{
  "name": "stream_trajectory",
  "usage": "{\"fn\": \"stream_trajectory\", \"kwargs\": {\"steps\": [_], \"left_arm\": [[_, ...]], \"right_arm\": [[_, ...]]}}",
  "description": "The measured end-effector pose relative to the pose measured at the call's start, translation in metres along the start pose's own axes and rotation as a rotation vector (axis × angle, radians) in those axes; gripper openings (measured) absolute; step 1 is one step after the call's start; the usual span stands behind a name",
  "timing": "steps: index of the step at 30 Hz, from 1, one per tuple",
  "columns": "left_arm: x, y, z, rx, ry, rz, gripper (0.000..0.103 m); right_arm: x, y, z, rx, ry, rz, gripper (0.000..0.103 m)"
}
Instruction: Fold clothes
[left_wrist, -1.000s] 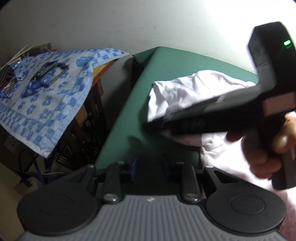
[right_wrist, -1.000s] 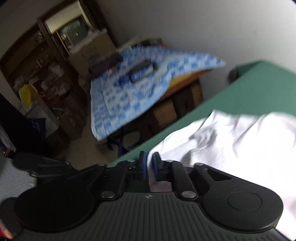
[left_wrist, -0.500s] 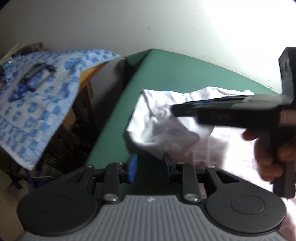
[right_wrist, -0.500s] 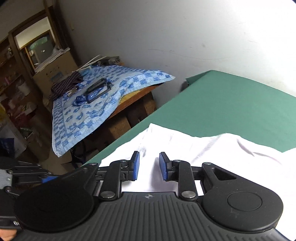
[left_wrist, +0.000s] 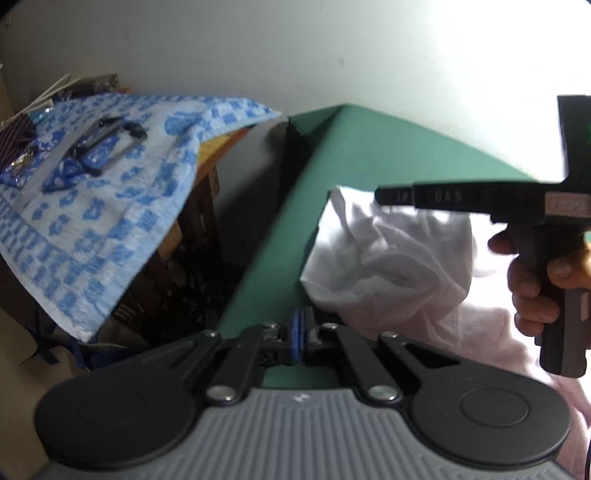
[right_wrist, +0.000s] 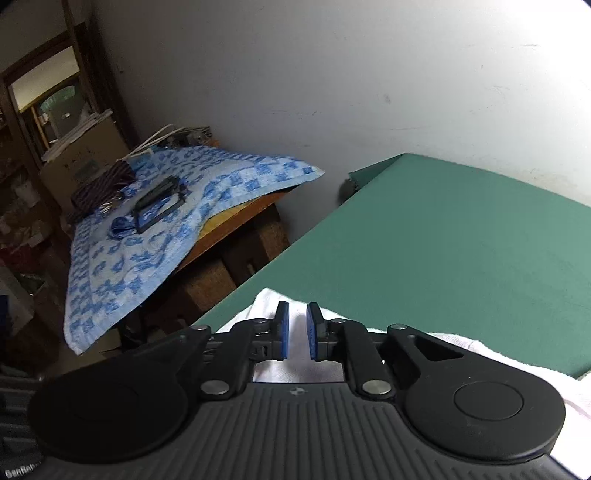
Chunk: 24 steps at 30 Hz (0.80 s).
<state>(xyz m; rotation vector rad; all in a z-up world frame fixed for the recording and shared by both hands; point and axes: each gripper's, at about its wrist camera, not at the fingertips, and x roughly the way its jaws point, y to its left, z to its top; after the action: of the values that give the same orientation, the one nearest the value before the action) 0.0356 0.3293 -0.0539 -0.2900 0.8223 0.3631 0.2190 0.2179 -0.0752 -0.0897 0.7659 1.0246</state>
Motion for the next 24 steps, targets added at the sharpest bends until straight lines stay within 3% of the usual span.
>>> {"fn": "stream_trajectory", "kwargs": {"steps": [3,5,6,7,8,9,13,17,18,20,21,22,24], "left_arm": [[-0.001,-0.001,0.01,0.009,-0.01,-0.017,0.002],[0.005,-0.006,0.018,0.011,-0.002,-0.033,0.003],[0.01,-0.011,0.022,0.022,0.004,-0.038,0.006],[0.016,-0.017,0.024,0.041,0.008,-0.019,0.009],[0.023,-0.023,0.025,0.06,0.019,0.007,0.01],[0.03,-0.028,0.025,0.076,0.034,0.03,0.0],[0.033,-0.036,0.017,0.117,0.032,0.095,0.0],[0.026,-0.029,0.006,0.148,0.03,0.161,0.0],[0.025,-0.025,0.005,0.143,0.032,0.164,0.0],[0.023,-0.015,0.004,0.129,0.036,0.17,0.0],[0.022,-0.011,0.006,0.112,0.042,0.166,0.0],[0.019,-0.008,0.008,0.096,0.037,0.155,0.0],[0.008,-0.009,0.013,0.078,0.002,0.098,0.0]], "right_arm": [[0.007,0.011,-0.001,-0.057,0.0,0.008,0.042],[0.017,0.023,-0.004,-0.12,0.01,0.002,0.042],[0.022,0.029,-0.006,-0.151,0.001,-0.014,0.037],[0.027,0.035,-0.005,-0.179,-0.003,-0.049,0.016],[0.03,0.035,-0.002,-0.174,-0.008,-0.074,0.006],[0.033,0.032,0.003,-0.158,-0.015,-0.094,0.003],[0.045,0.024,0.023,-0.092,-0.044,-0.174,0.002],[0.049,0.011,0.025,-0.076,-0.022,-0.158,0.004],[0.035,0.006,0.022,-0.021,-0.052,-0.14,0.006],[0.001,-0.008,0.016,0.115,-0.13,-0.092,0.02],[-0.016,-0.015,0.013,0.184,-0.169,-0.067,0.037],[-0.033,-0.022,0.009,0.252,-0.208,-0.043,0.041],[-0.06,-0.025,-0.008,0.272,-0.18,-0.029,0.038]]}}
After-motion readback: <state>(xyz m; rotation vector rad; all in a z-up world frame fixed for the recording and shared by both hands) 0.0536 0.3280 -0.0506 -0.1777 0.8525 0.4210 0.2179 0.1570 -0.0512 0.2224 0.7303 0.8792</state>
